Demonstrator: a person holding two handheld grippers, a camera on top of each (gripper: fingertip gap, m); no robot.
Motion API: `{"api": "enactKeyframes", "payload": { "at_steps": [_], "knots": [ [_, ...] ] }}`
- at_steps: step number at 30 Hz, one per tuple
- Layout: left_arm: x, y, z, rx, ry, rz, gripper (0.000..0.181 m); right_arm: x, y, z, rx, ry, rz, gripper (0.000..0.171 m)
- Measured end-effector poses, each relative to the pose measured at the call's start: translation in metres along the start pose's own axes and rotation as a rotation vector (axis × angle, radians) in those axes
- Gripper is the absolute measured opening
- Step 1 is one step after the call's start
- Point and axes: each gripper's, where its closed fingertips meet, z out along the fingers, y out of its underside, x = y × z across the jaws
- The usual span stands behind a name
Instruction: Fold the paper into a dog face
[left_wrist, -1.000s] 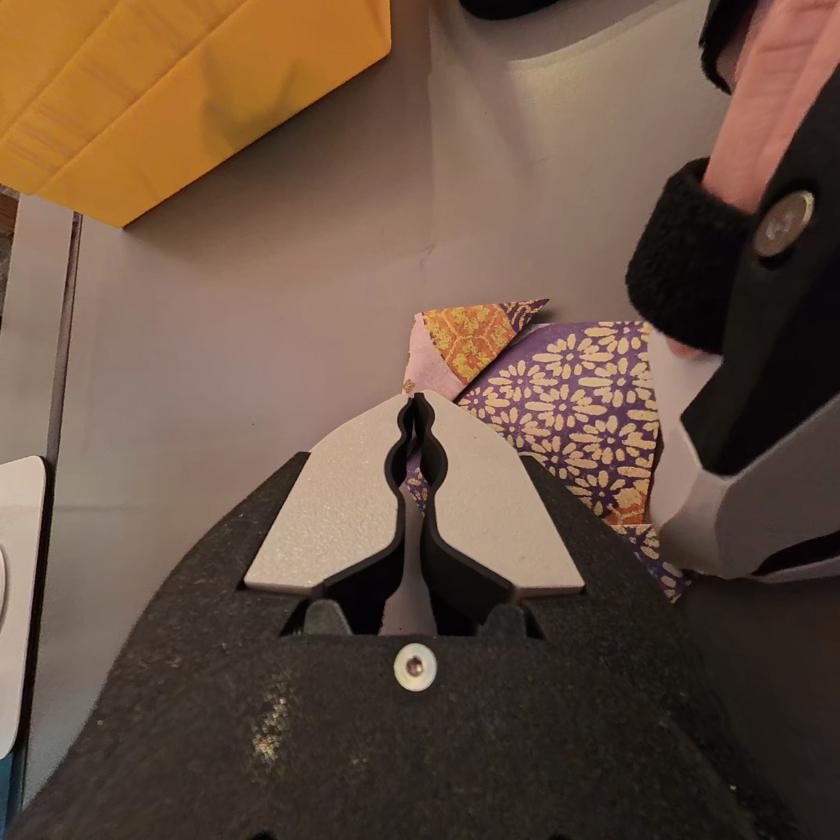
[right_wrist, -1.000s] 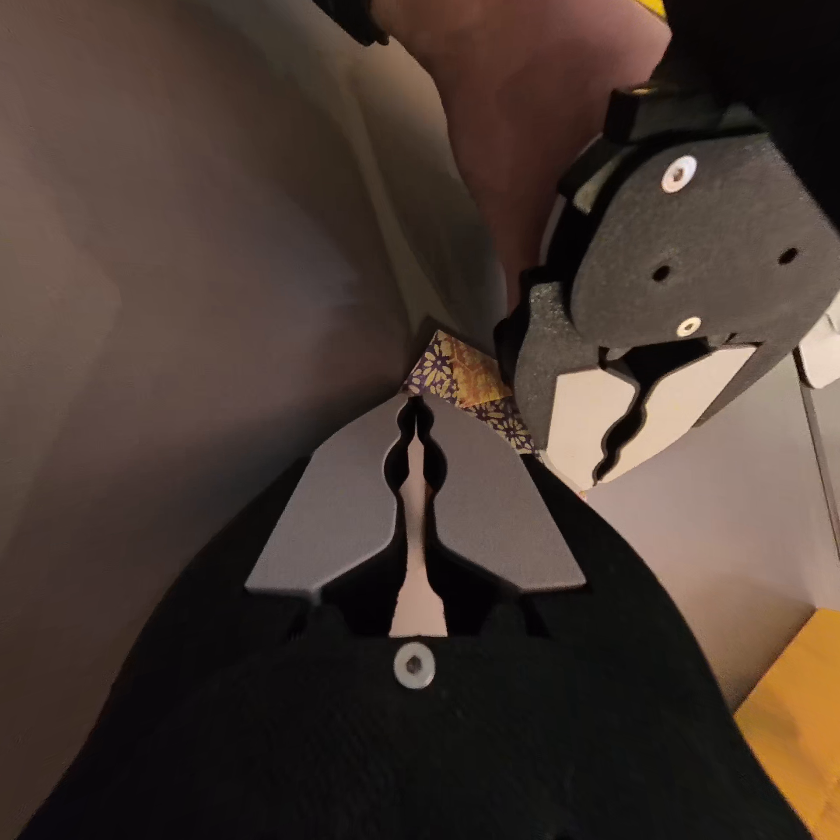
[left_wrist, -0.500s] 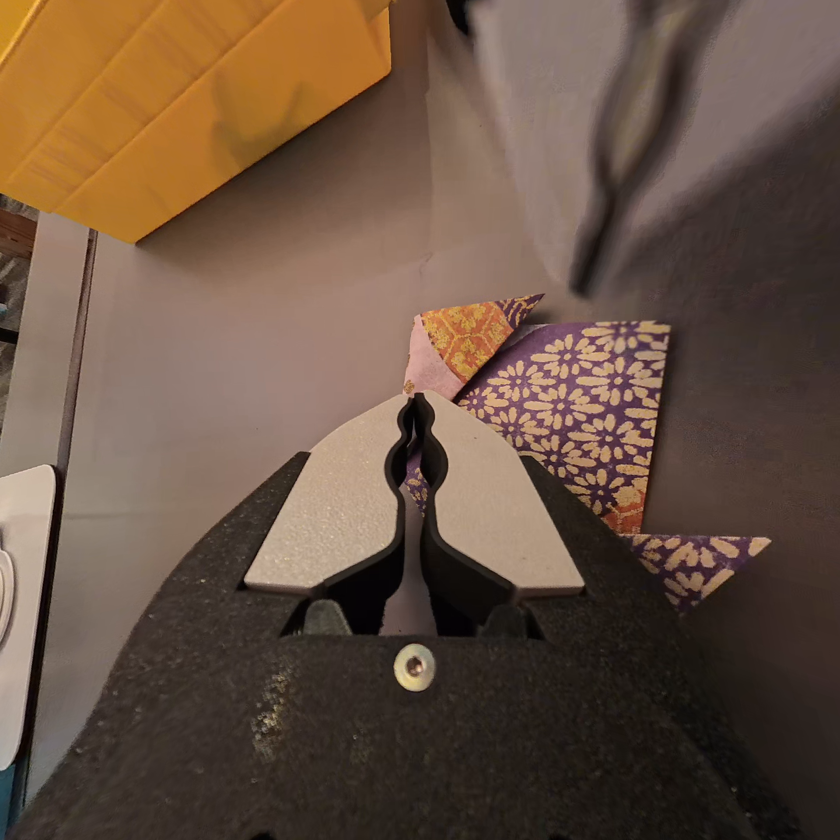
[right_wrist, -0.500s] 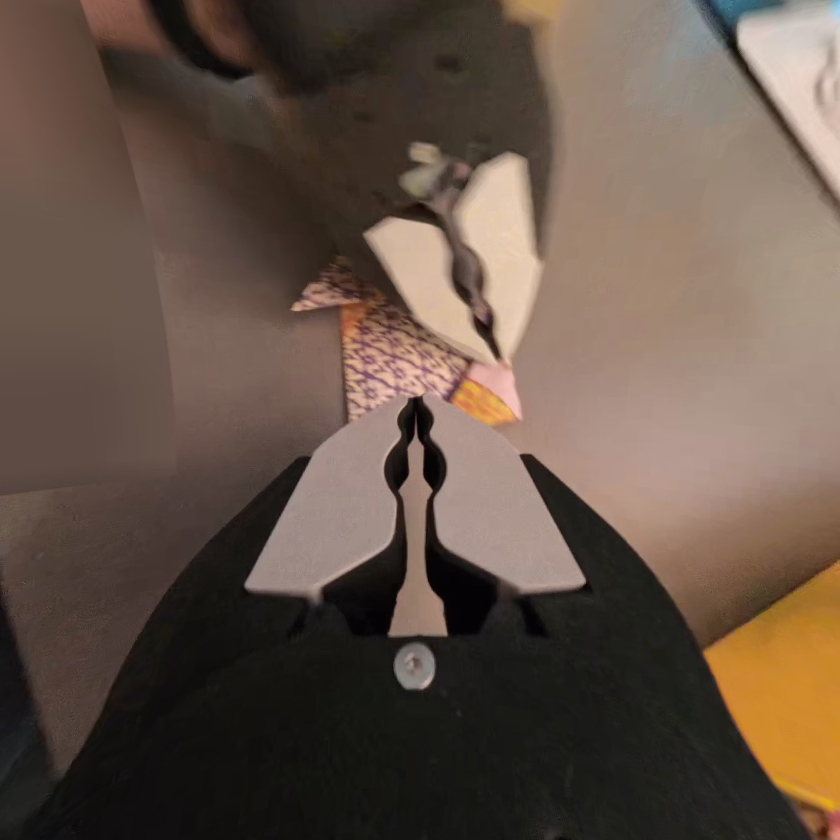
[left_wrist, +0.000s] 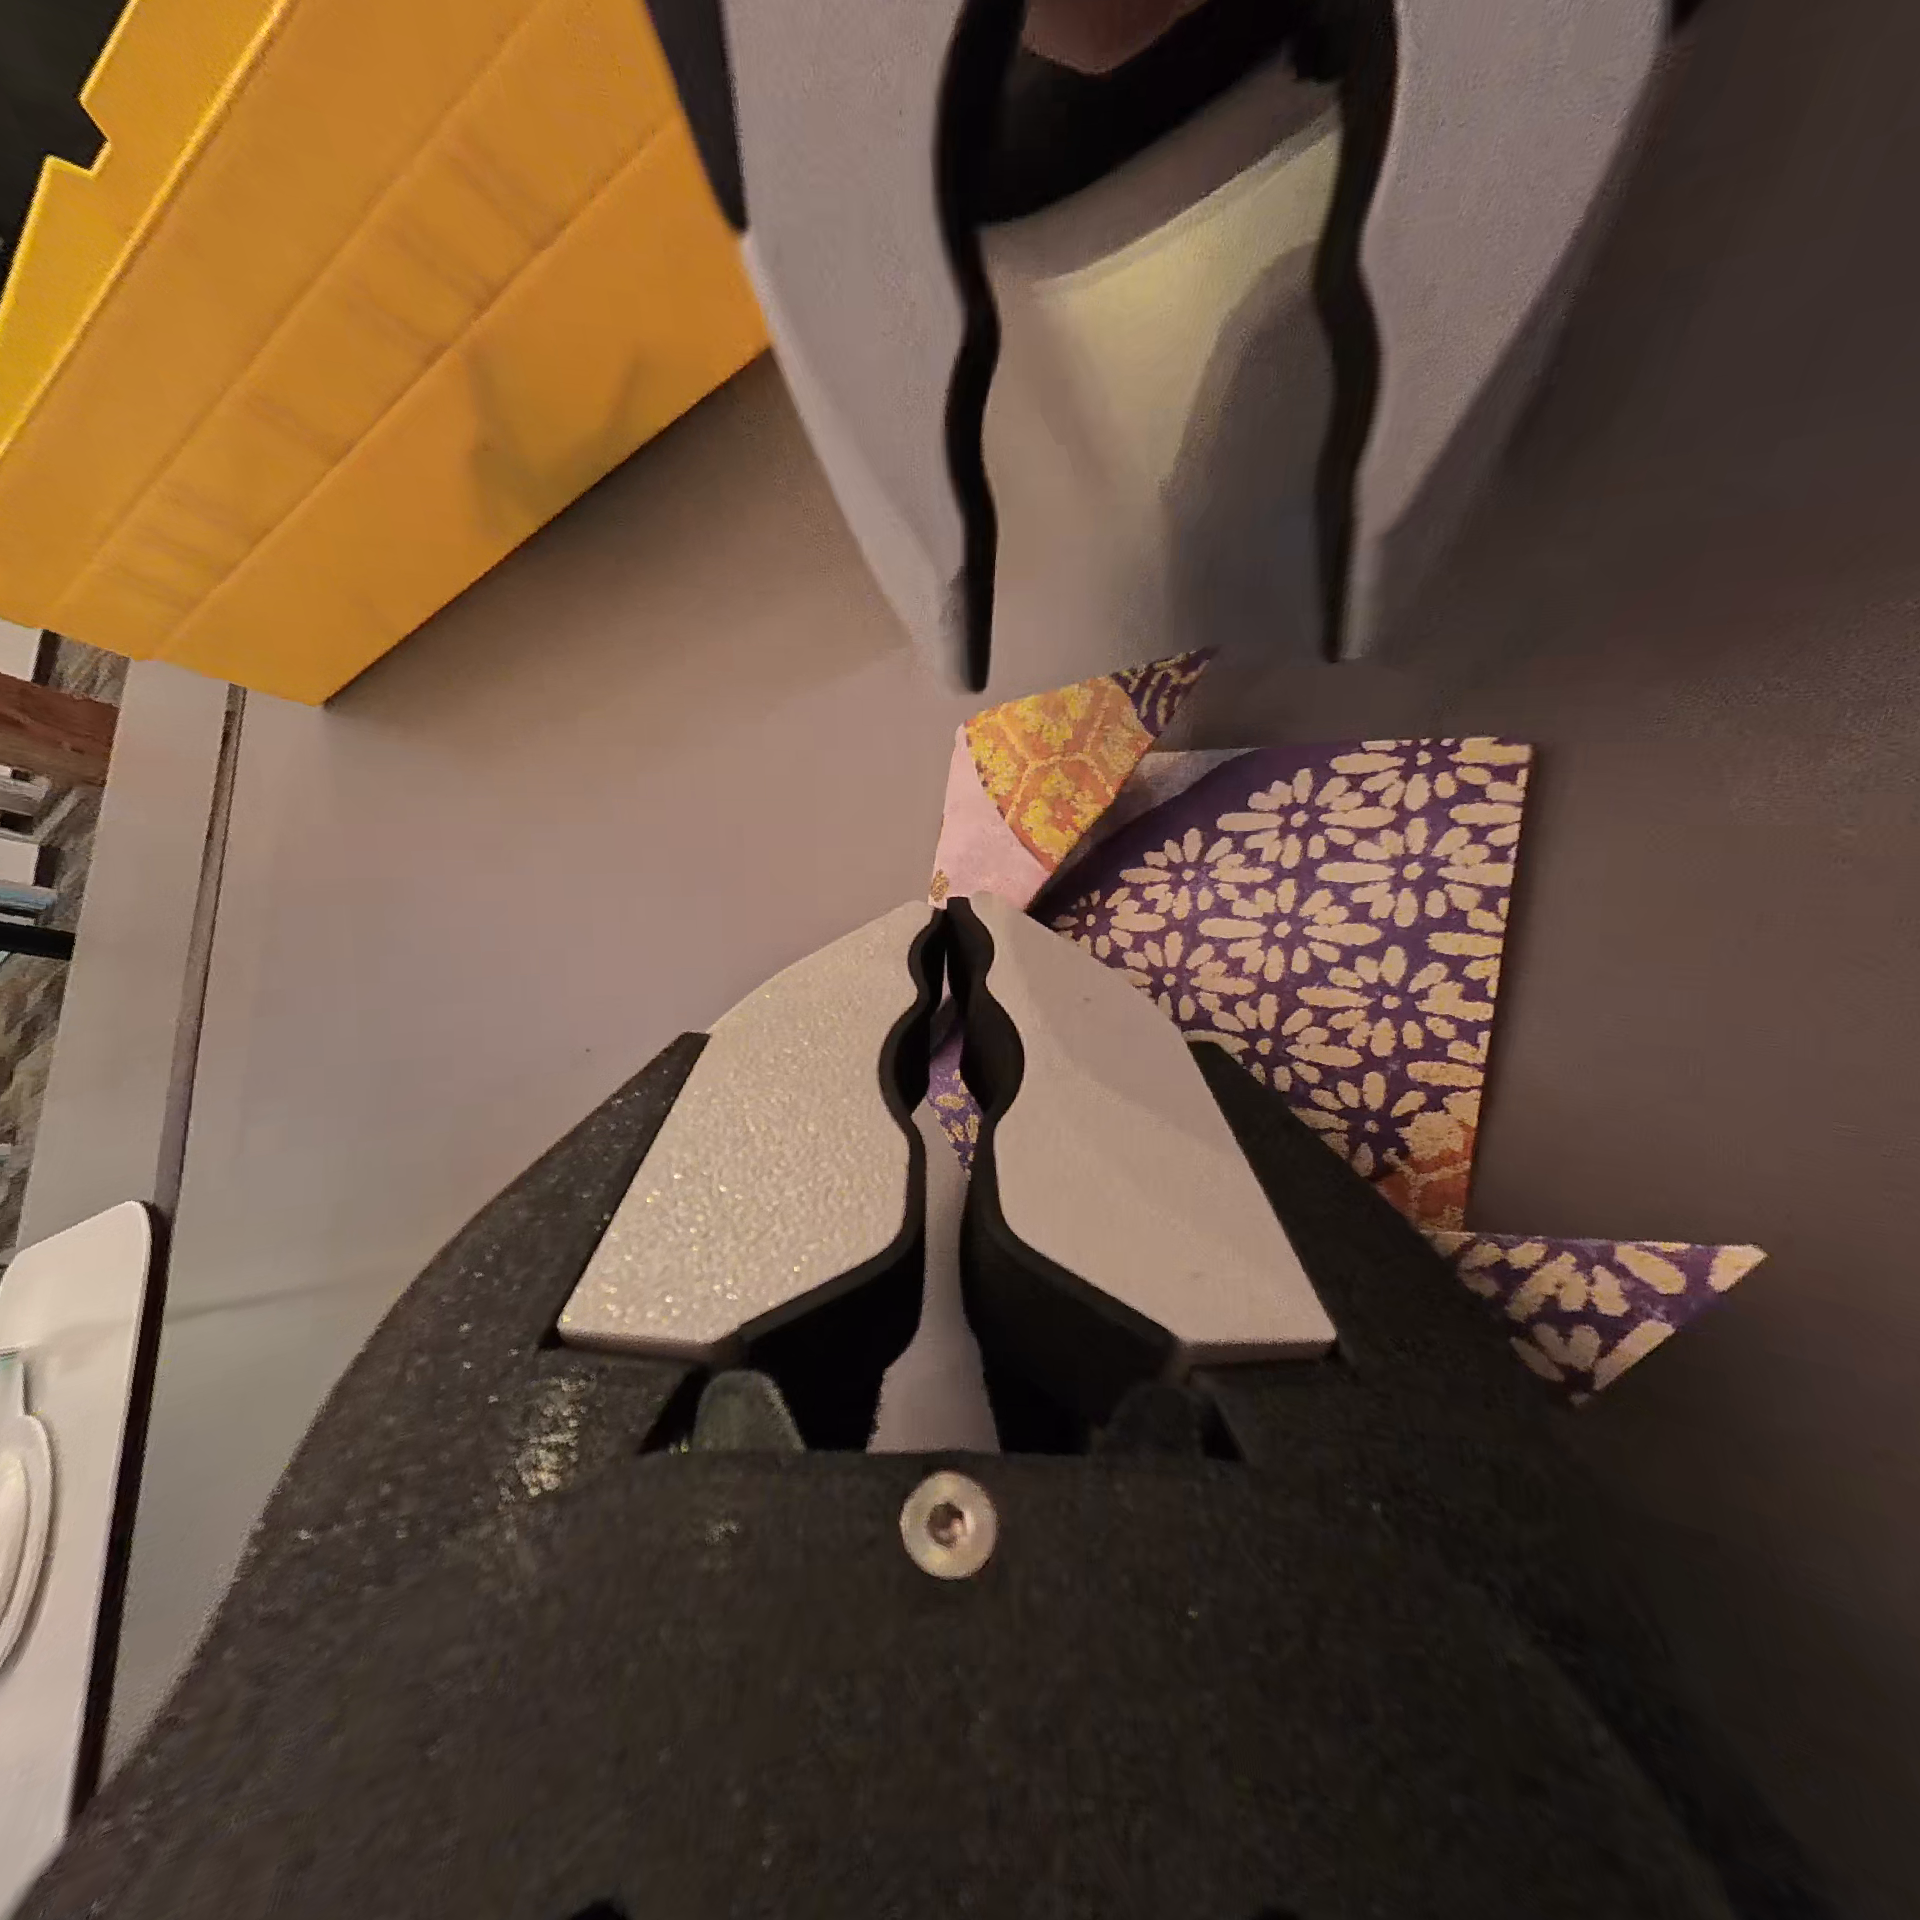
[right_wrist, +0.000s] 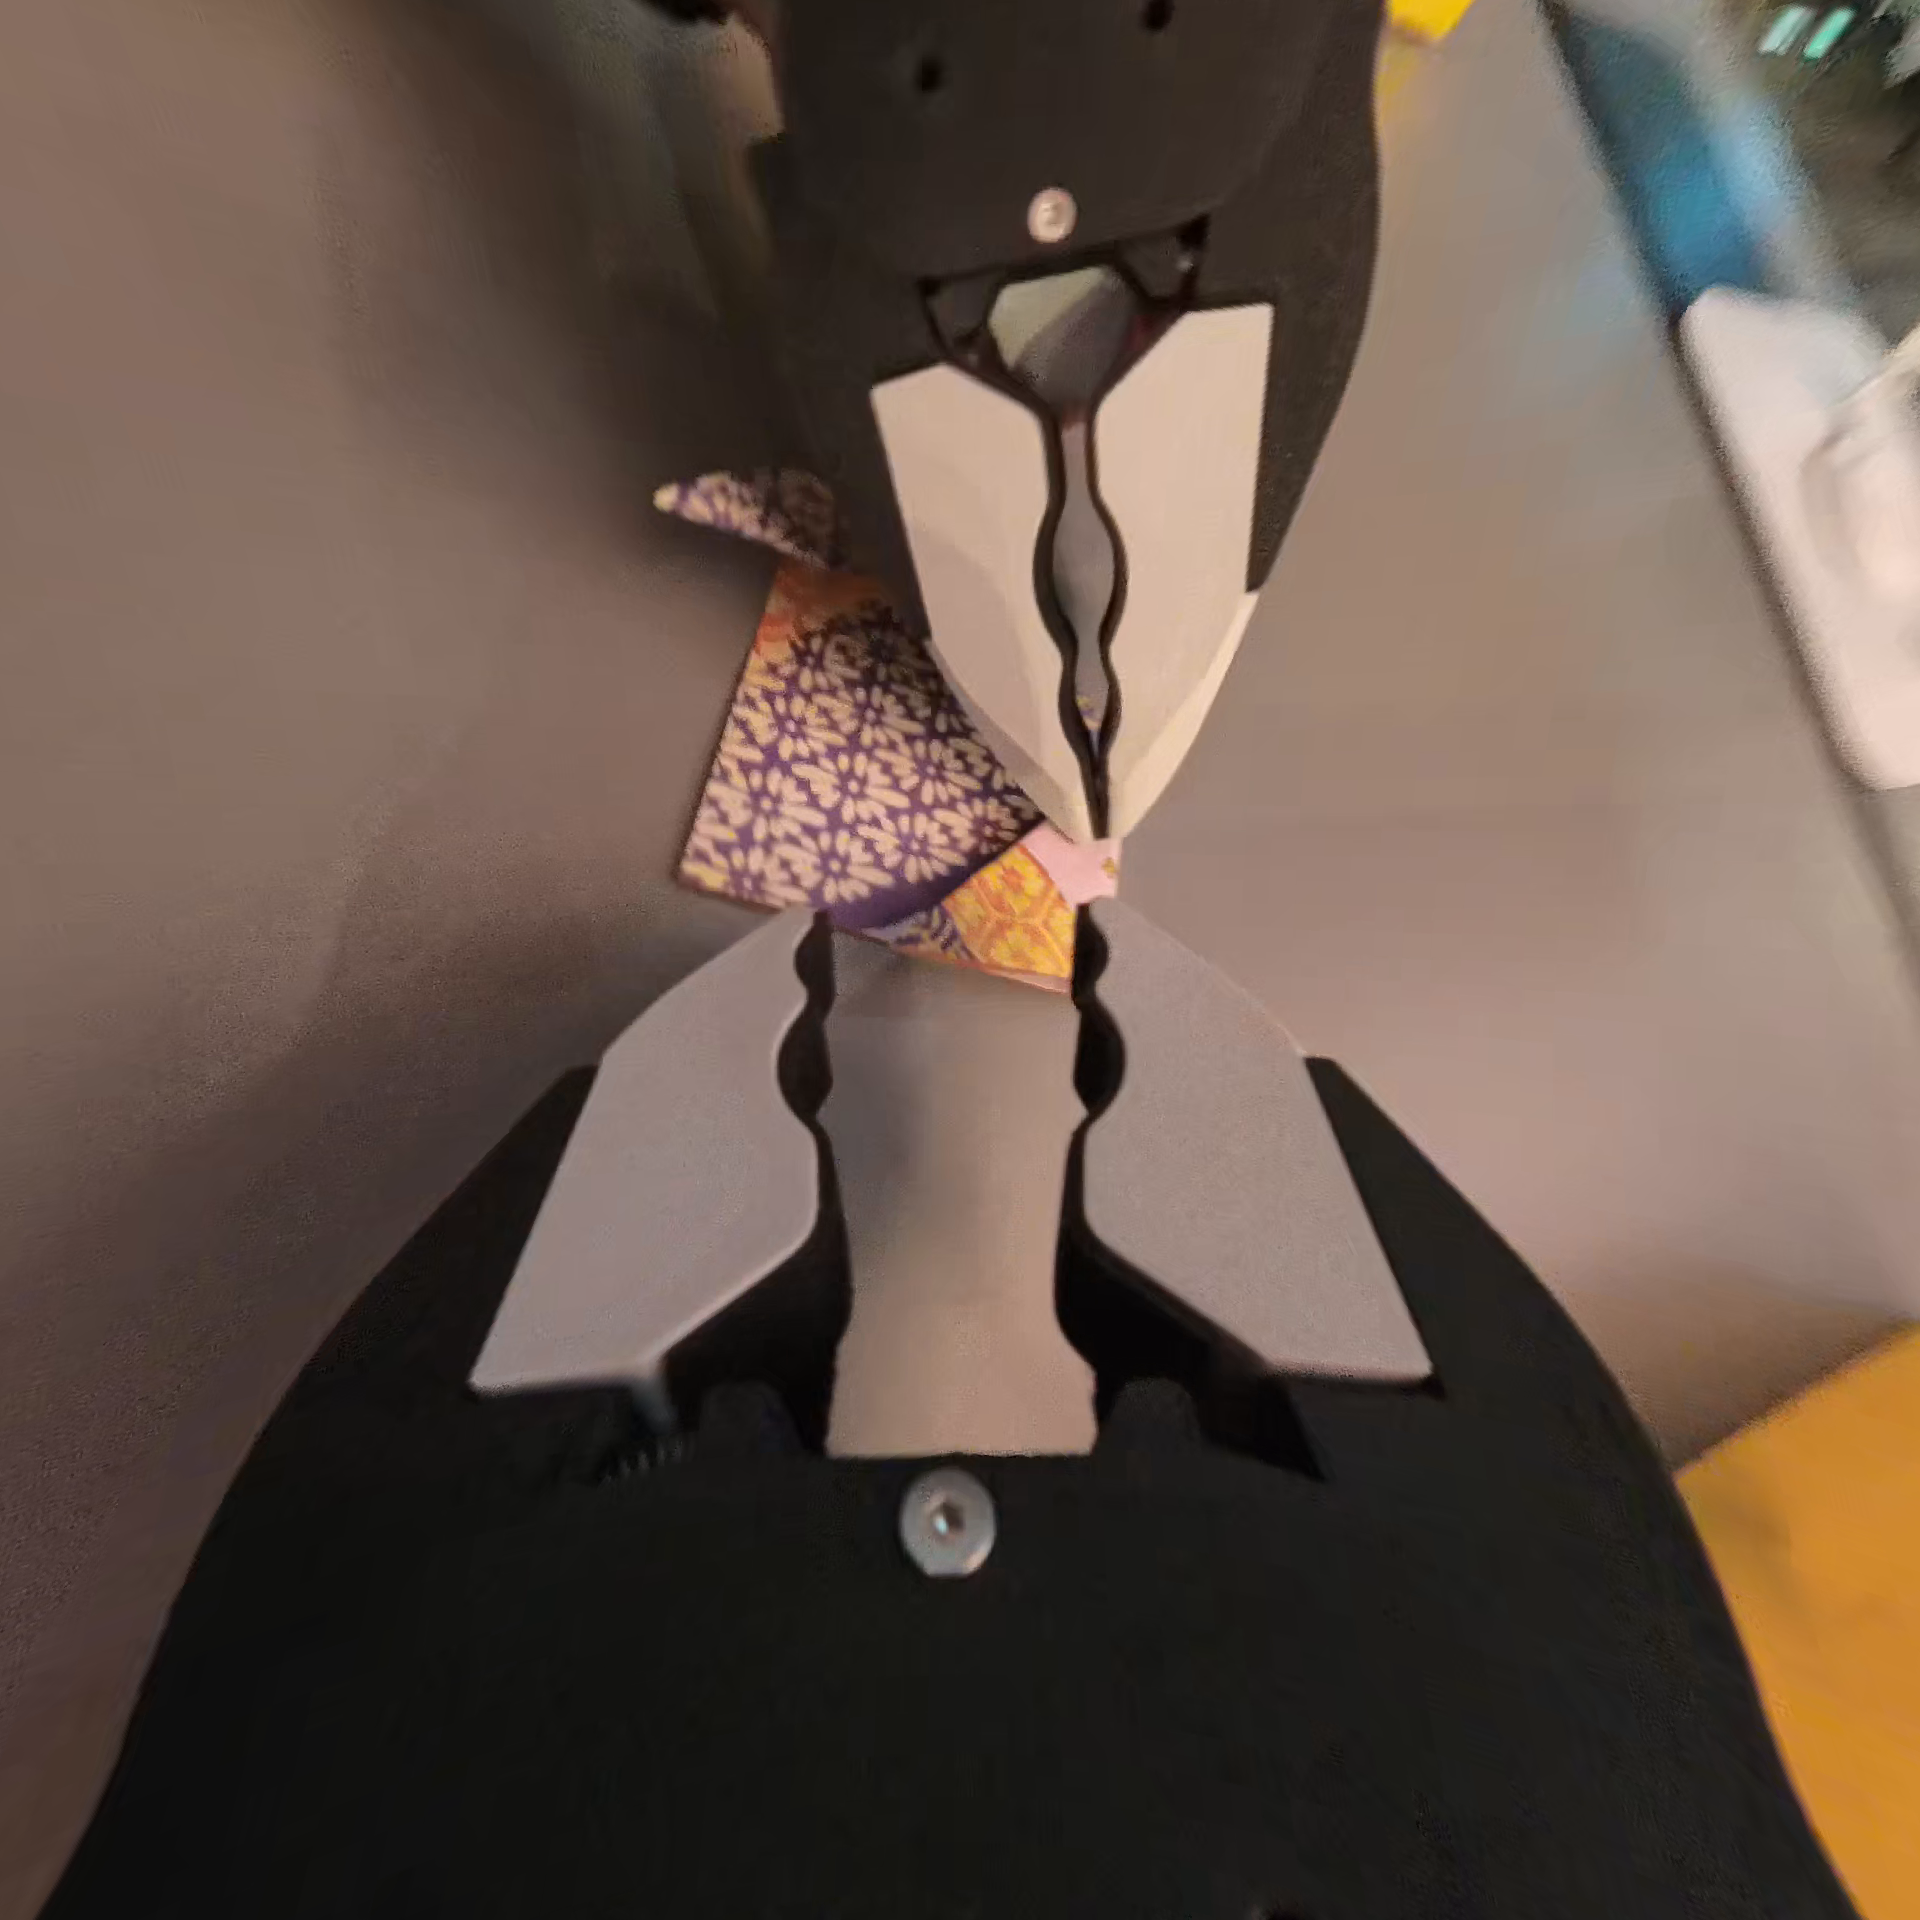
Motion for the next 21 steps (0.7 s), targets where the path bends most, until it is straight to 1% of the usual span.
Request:
{"api": "enactKeyframes", "payload": {
  "at_steps": [2, 6, 9, 10, 12, 13, 15, 17, 19, 21],
  "knots": [
    [0.0, 0.0, -0.001, 0.011, 0.009, -0.003, 0.0, 0.003, 0.007, -0.002, 0.003, 0.064, -0.154, 0.034],
    [0.001, -0.001, -0.001, 0.027, 0.025, -0.014, 0.0, 0.01, 0.006, 0.002, 0.0, 0.164, -0.364, 0.029],
    [0.0, -0.002, -0.002, 0.048, 0.024, -0.028, 0.0, 0.004, 0.006, 0.012, -0.016, 0.145, -0.492, 0.026],
    [0.0, -0.002, -0.002, 0.053, 0.024, -0.03, 0.0, 0.002, 0.007, 0.015, -0.015, 0.125, -0.519, 0.022],
    [0.001, -0.002, -0.003, 0.057, 0.023, -0.023, 0.0, 0.002, 0.007, 0.02, -0.027, 0.129, -0.551, 0.007],
    [0.001, -0.003, -0.003, 0.06, 0.022, -0.016, 0.0, 0.002, 0.009, 0.022, -0.037, 0.123, -0.565, 0.002],
    [0.003, -0.004, -0.004, 0.066, 0.023, -0.003, 0.0, 0.003, 0.01, 0.023, -0.059, 0.125, -0.586, 0.002],
    [0.004, -0.004, -0.004, 0.07, 0.025, 0.003, 0.0, 0.005, 0.006, 0.019, -0.031, 0.145, -0.636, 0.004],
    [0.005, -0.004, -0.004, 0.071, 0.039, -0.004, 0.0, 0.009, 0.007, 0.015, -0.031, 0.168, -0.68, 0.013],
    [0.005, -0.004, -0.005, 0.072, 0.056, -0.017, 0.0, 0.014, 0.014, 0.013, -0.044, 0.16, -0.699, 0.017]
  ]
}}
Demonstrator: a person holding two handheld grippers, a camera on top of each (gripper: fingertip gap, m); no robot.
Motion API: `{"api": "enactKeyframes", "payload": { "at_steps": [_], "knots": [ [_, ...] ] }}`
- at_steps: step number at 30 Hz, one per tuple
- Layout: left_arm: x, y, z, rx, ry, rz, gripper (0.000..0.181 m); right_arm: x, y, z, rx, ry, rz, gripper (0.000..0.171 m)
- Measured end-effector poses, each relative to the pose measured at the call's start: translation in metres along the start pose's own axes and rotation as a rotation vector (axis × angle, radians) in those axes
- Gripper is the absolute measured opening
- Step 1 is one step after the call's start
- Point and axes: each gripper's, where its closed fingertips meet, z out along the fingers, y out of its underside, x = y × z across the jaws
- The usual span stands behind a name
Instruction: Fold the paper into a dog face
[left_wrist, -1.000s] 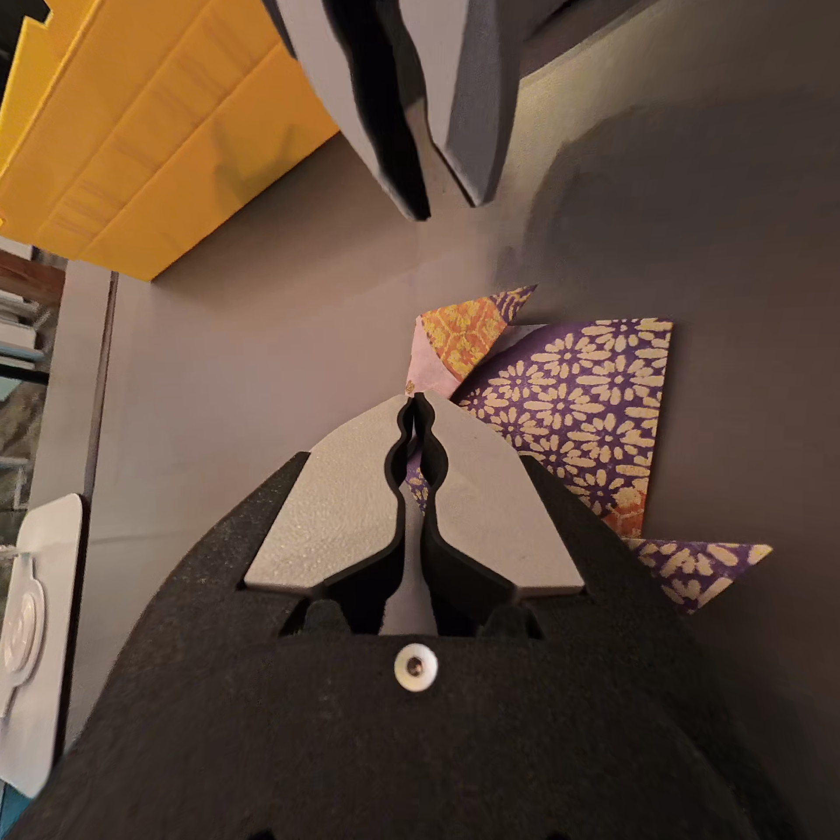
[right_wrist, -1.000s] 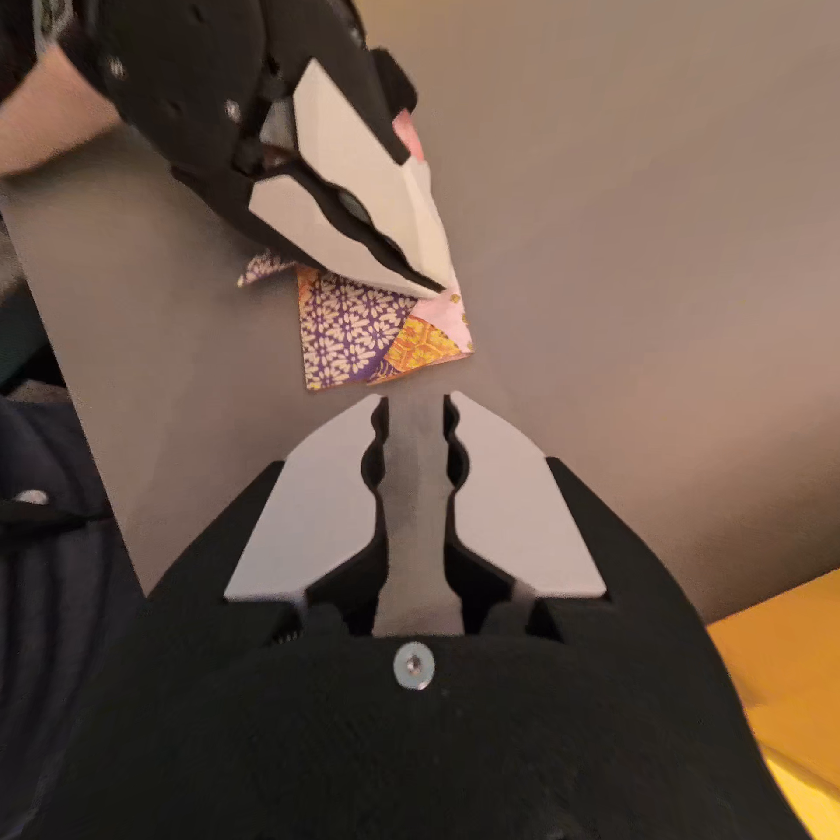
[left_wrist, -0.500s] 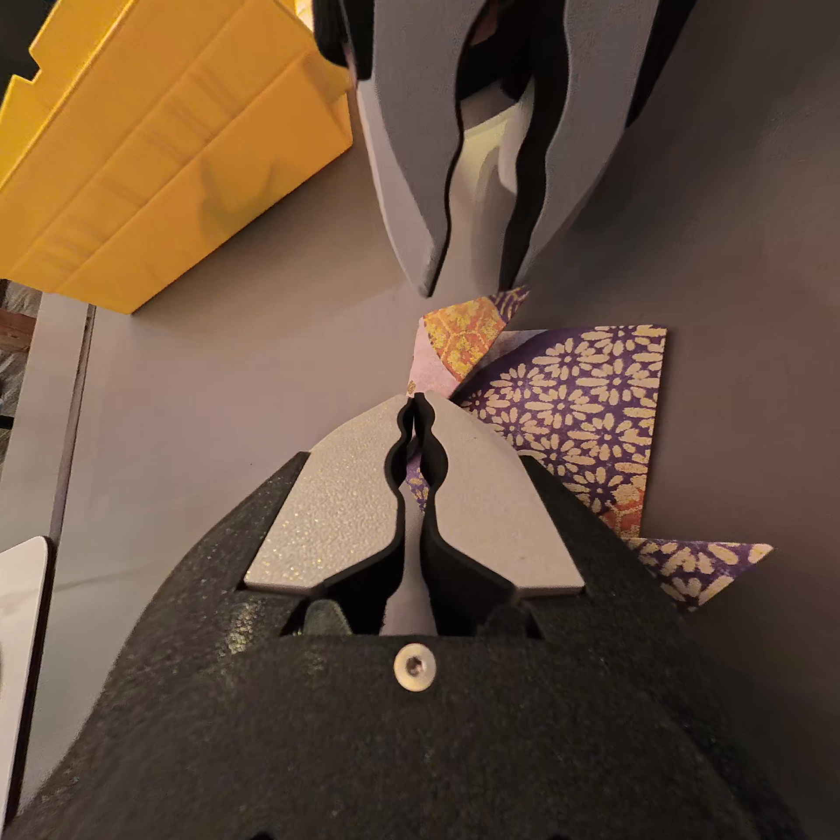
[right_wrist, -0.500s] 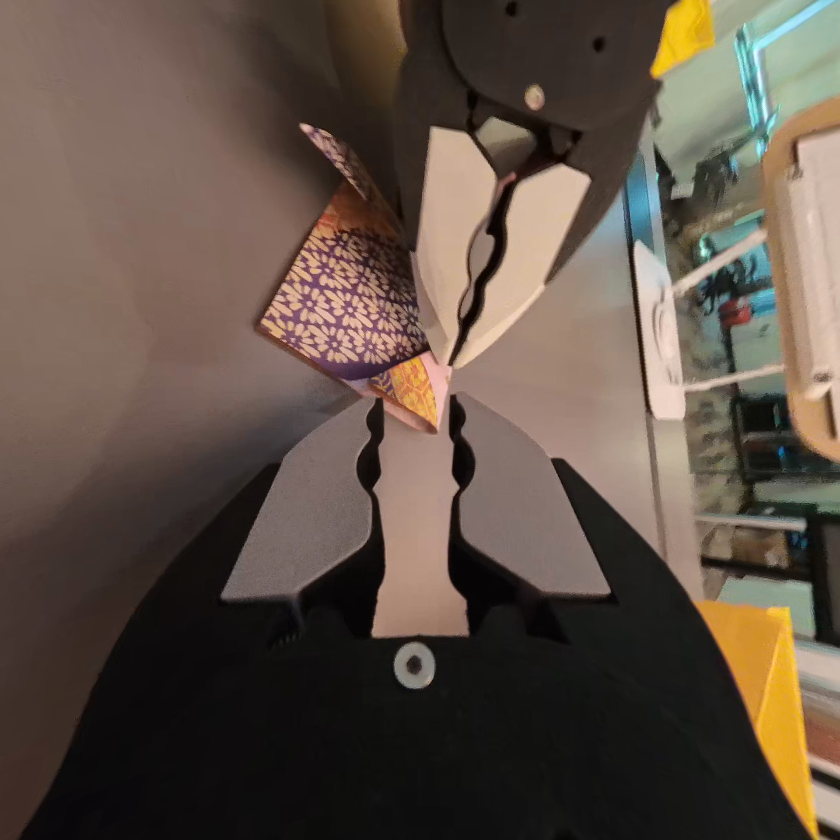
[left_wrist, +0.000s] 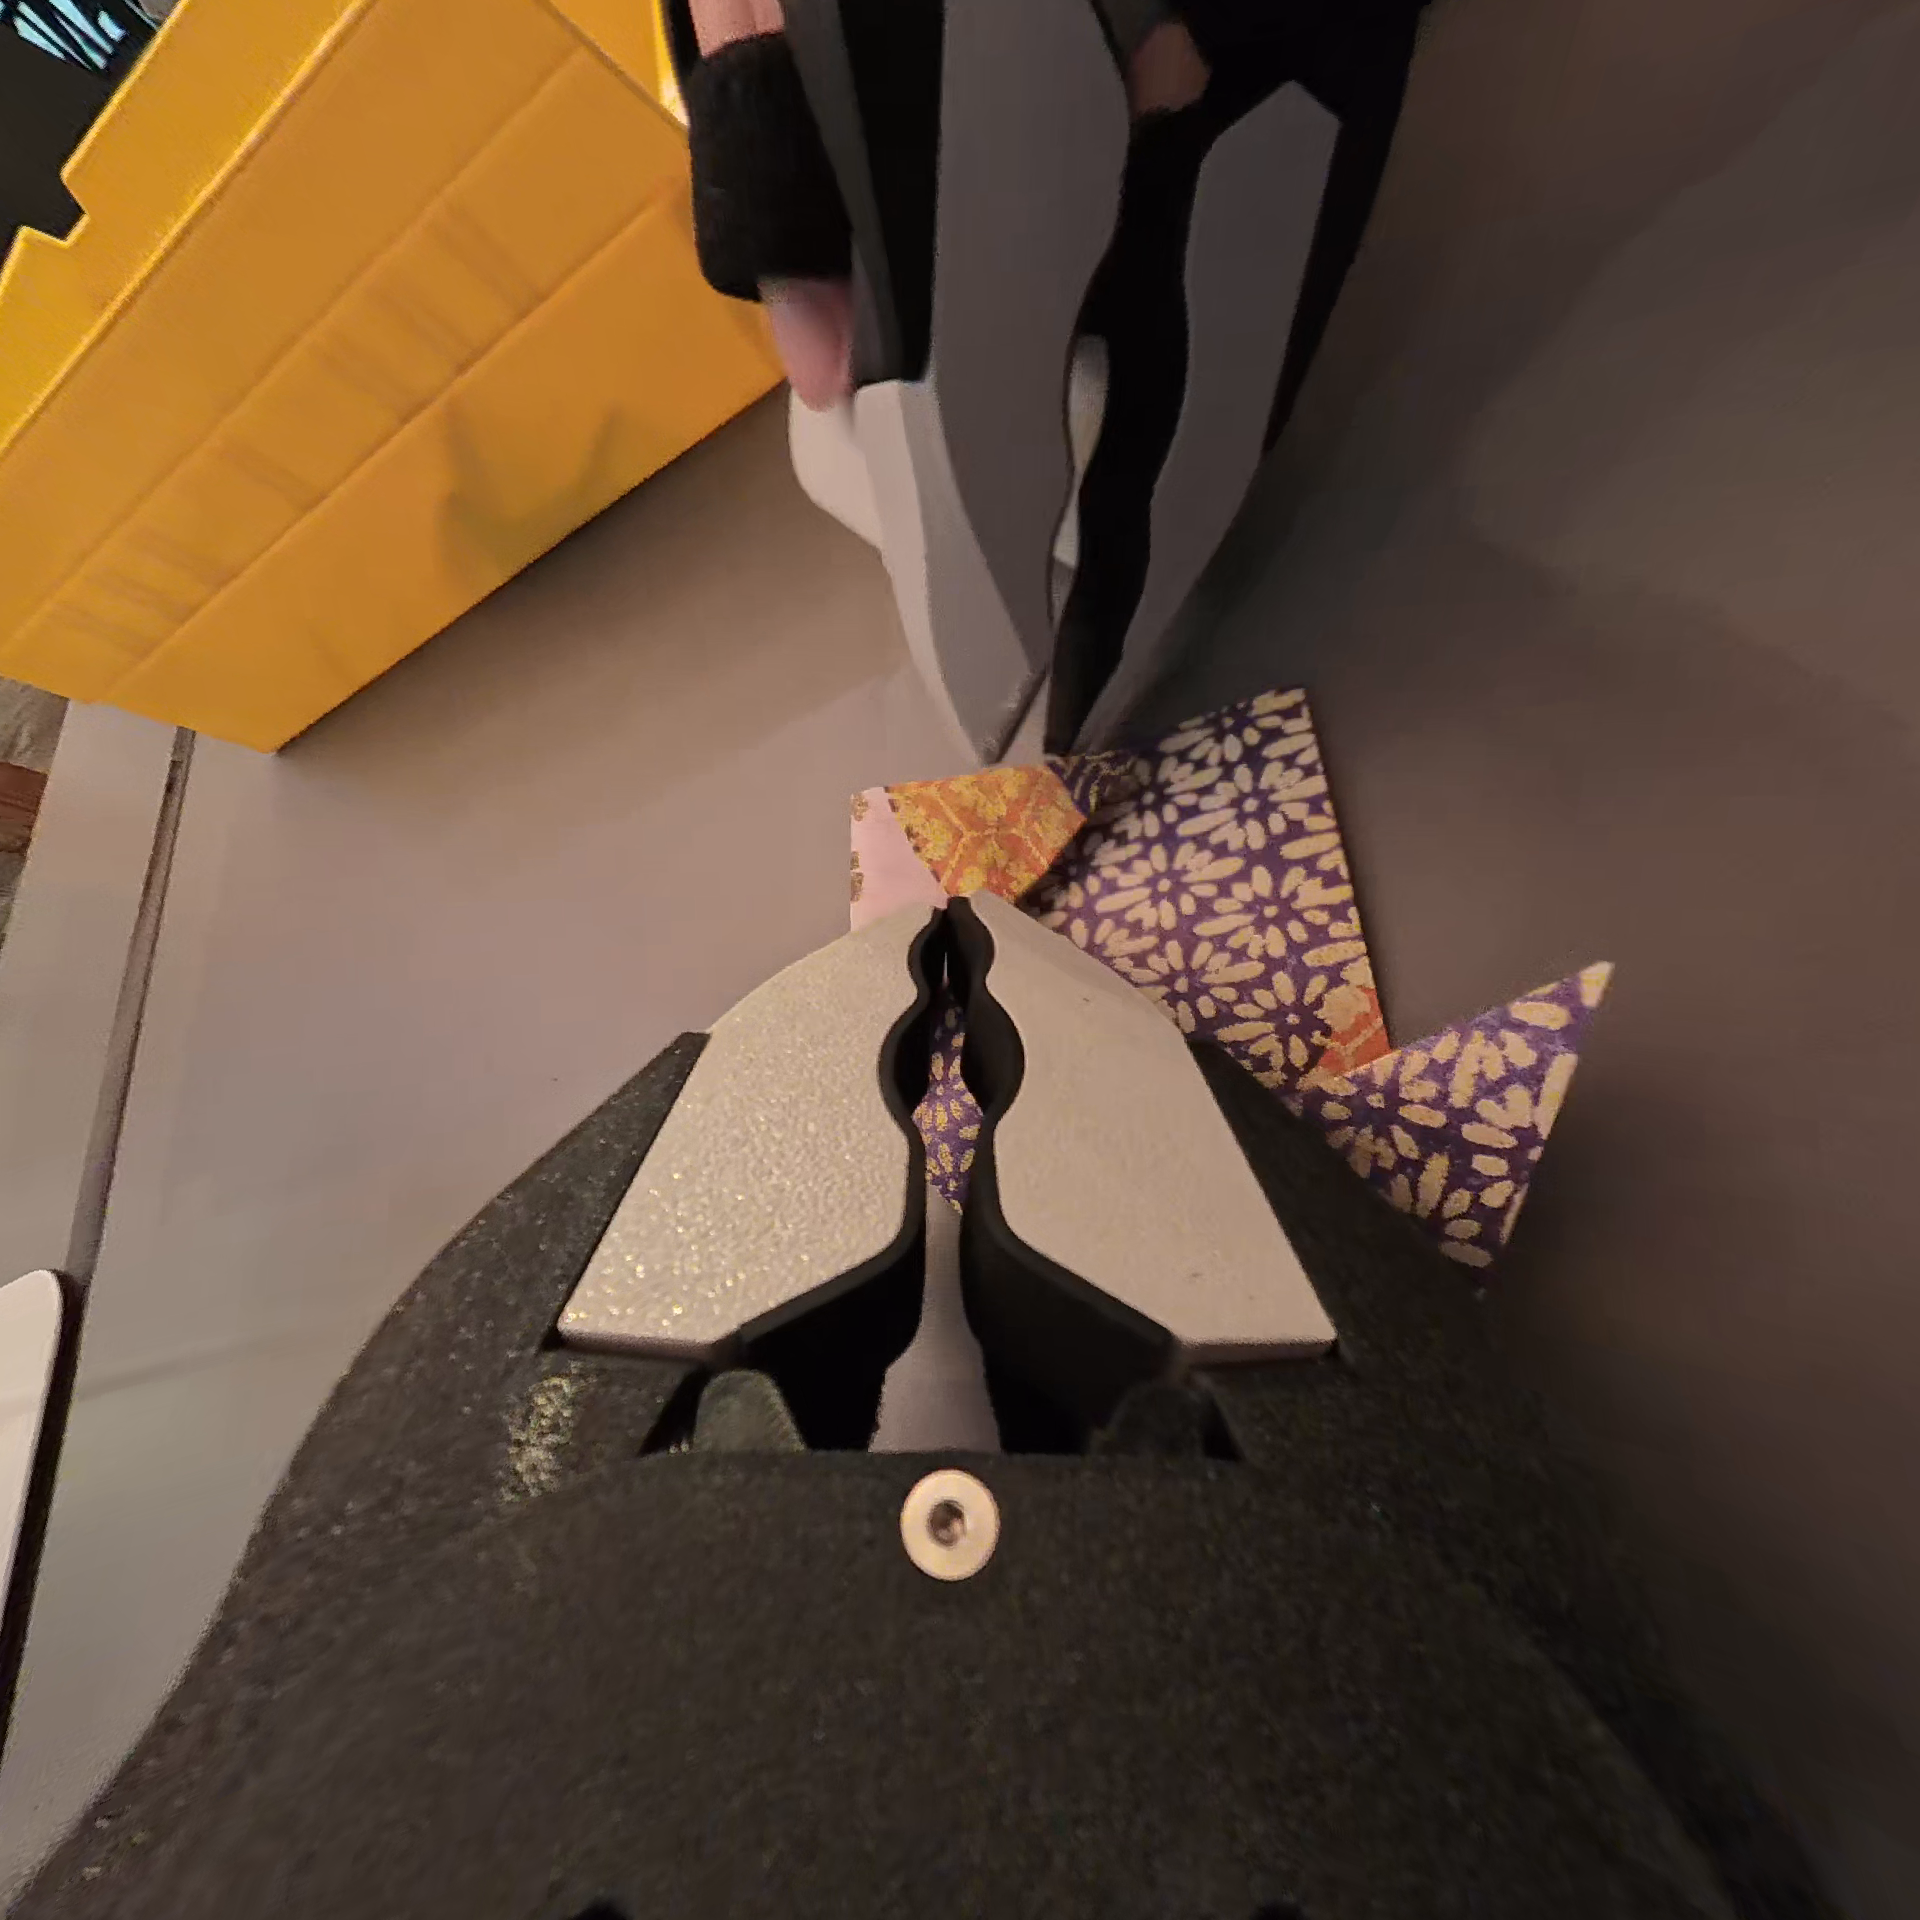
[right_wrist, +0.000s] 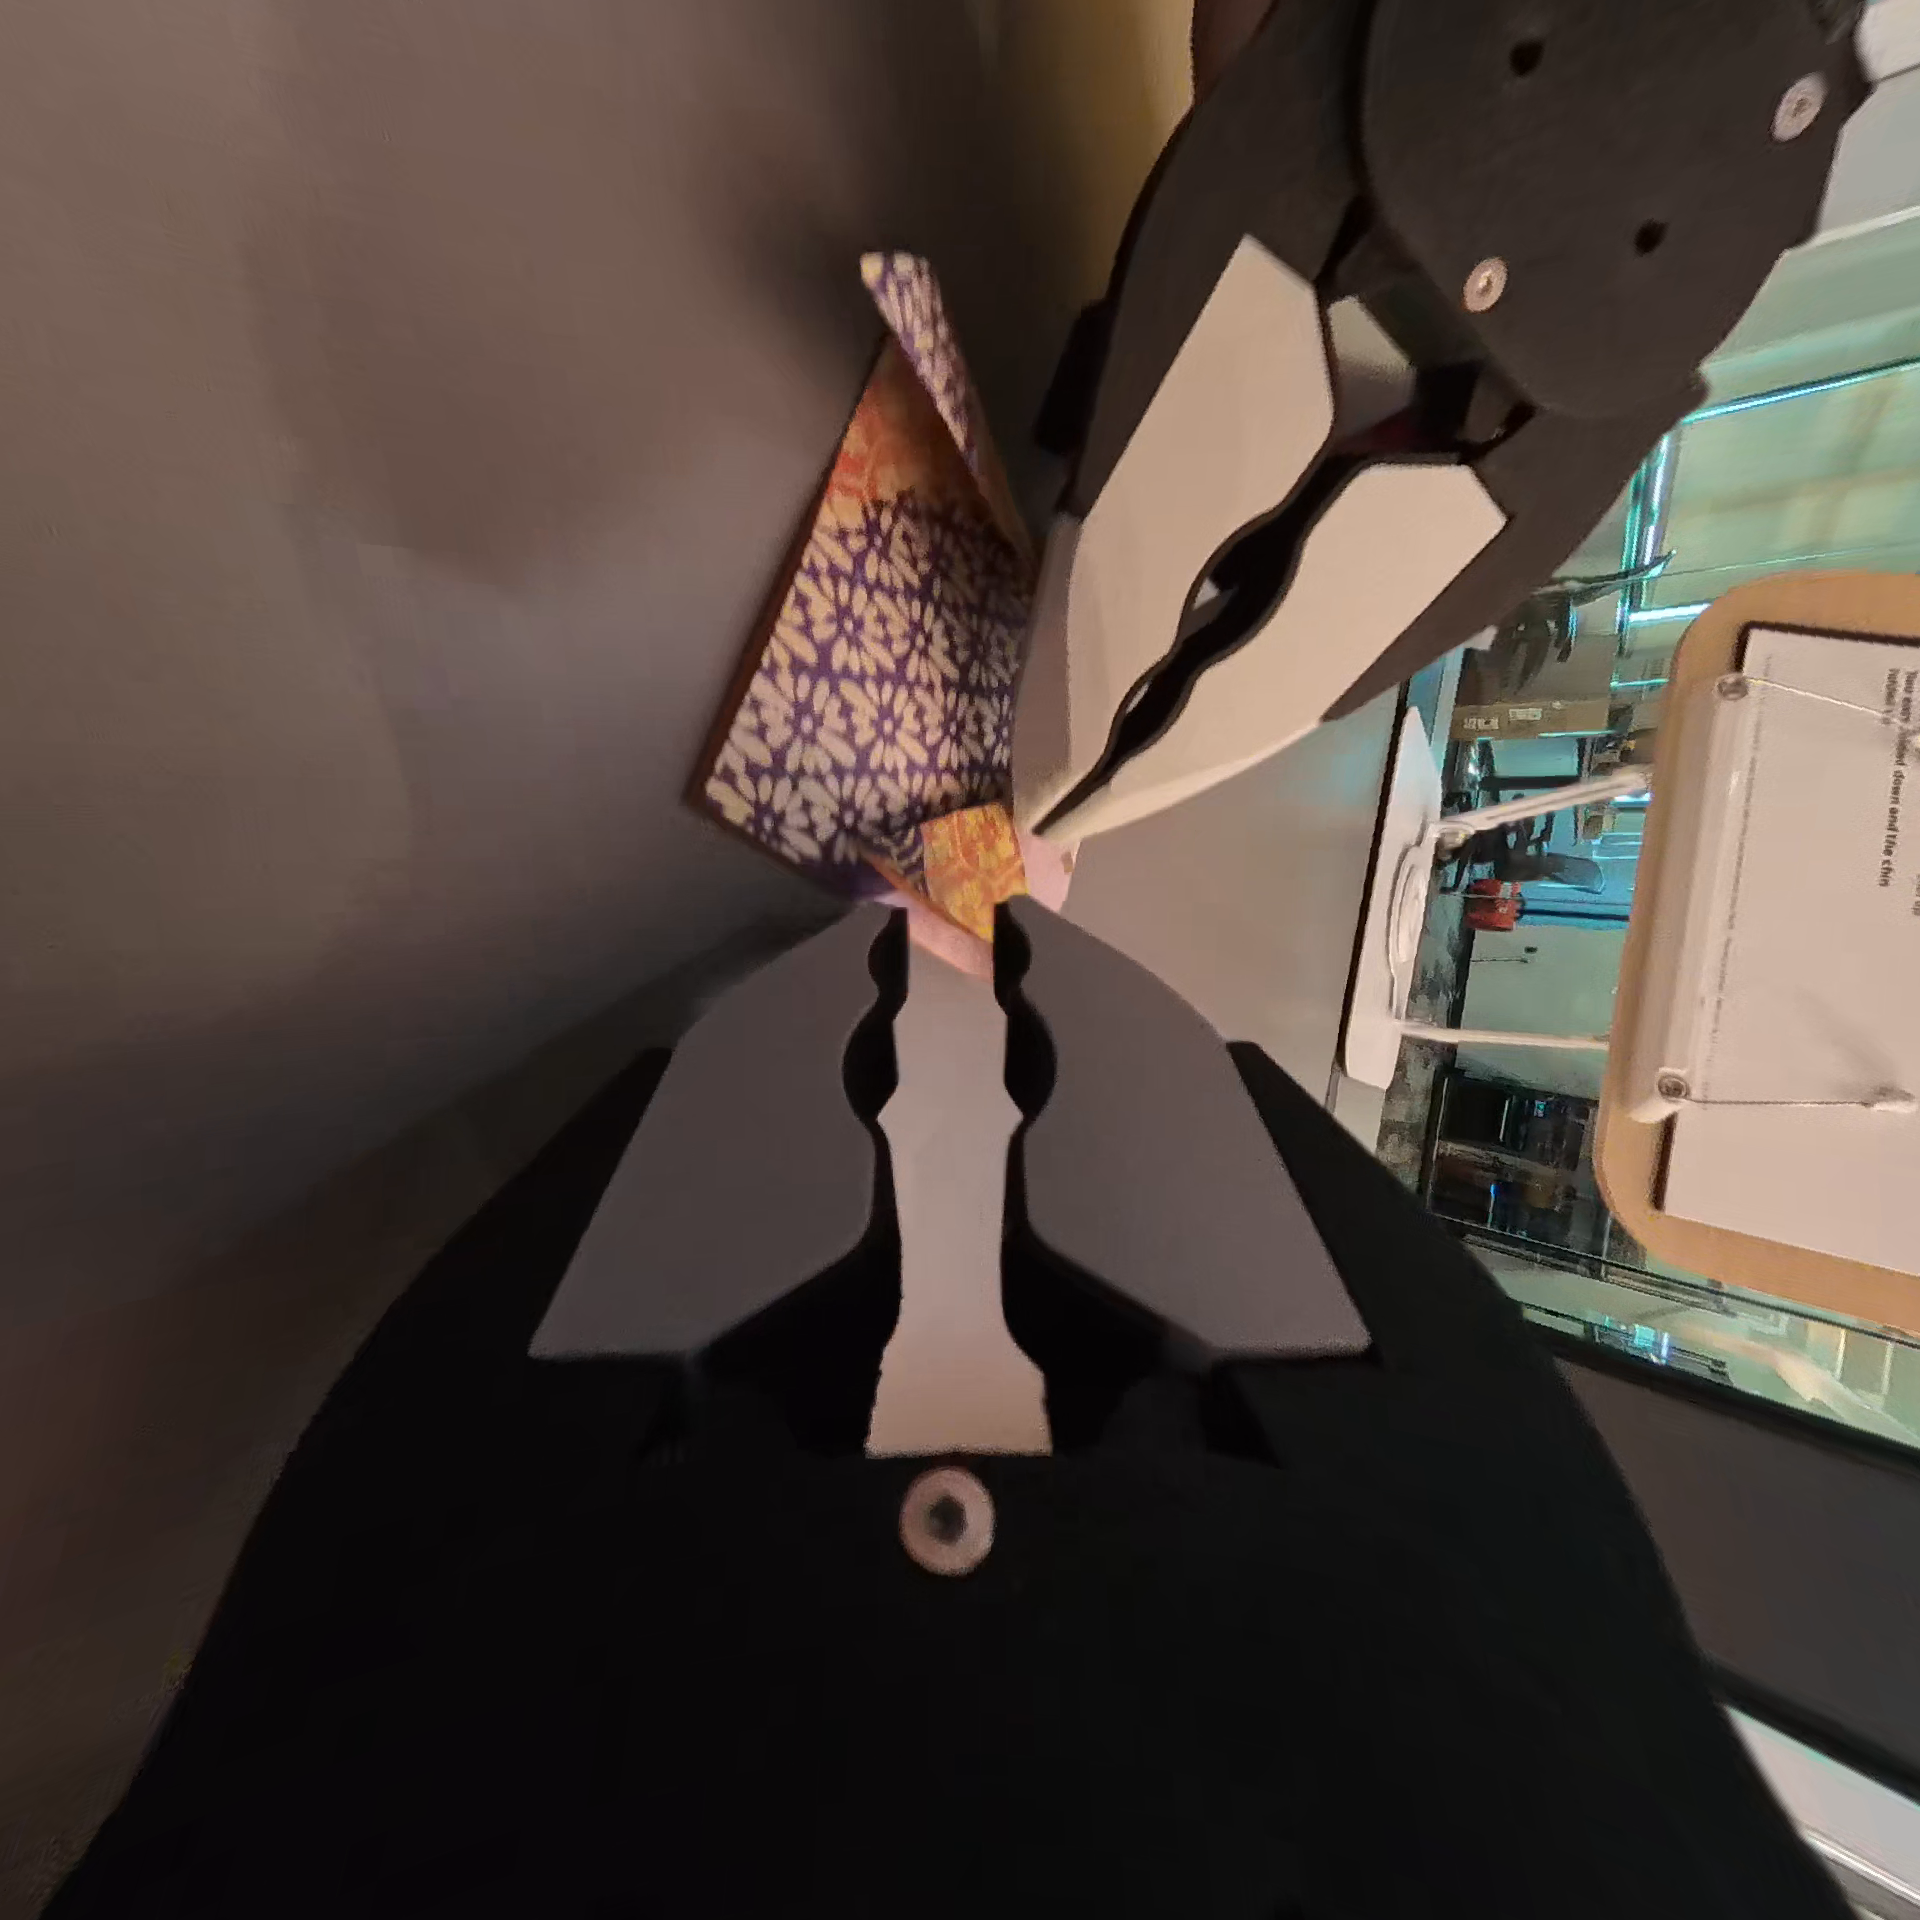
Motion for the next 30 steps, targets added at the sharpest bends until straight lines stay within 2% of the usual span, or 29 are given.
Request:
{"api": "enactKeyframes", "payload": {
  "at_steps": [3, 7, 16, 18, 23, 26, 30],
  "knots": [
    [0.0, 0.0, 0.0, 0.003, 0.0, 0.006, 0.0, 0.004, 0.01, 0.003, -0.009, 0.004, -0.011, 0.025],
    [0.001, -0.001, -0.001, 0.007, 0.001, 0.012, 0.0, 0.007, 0.009, 0.005, 0.015, -0.004, -0.067, 0.025],
    [0.004, -0.002, -0.002, 0.027, 0.015, 0.044, 0.0, 0.01, -0.007, 0.015, 0.104, -0.035, -0.047, 0.024],
    [0.004, -0.002, -0.003, 0.028, 0.014, 0.045, 0.0, 0.006, -0.008, 0.018, 0.094, -0.06, -0.06, 0.008],
    [0.005, -0.003, -0.003, 0.033, 0.021, 0.051, 0.0, 0.012, -0.012, 0.02, 0.104, 0.052, -0.153, 0.007],
    [0.005, -0.002, -0.003, 0.033, 0.026, 0.044, 0.0, 0.012, -0.011, 0.021, 0.113, 0.053, -0.174, 0.009],
    [0.001, -0.002, -0.003, 0.028, -0.003, 0.035, 0.0, 0.008, -0.003, 0.025, 0.075, 0.002, -0.16, 0.002]
  ]
}}
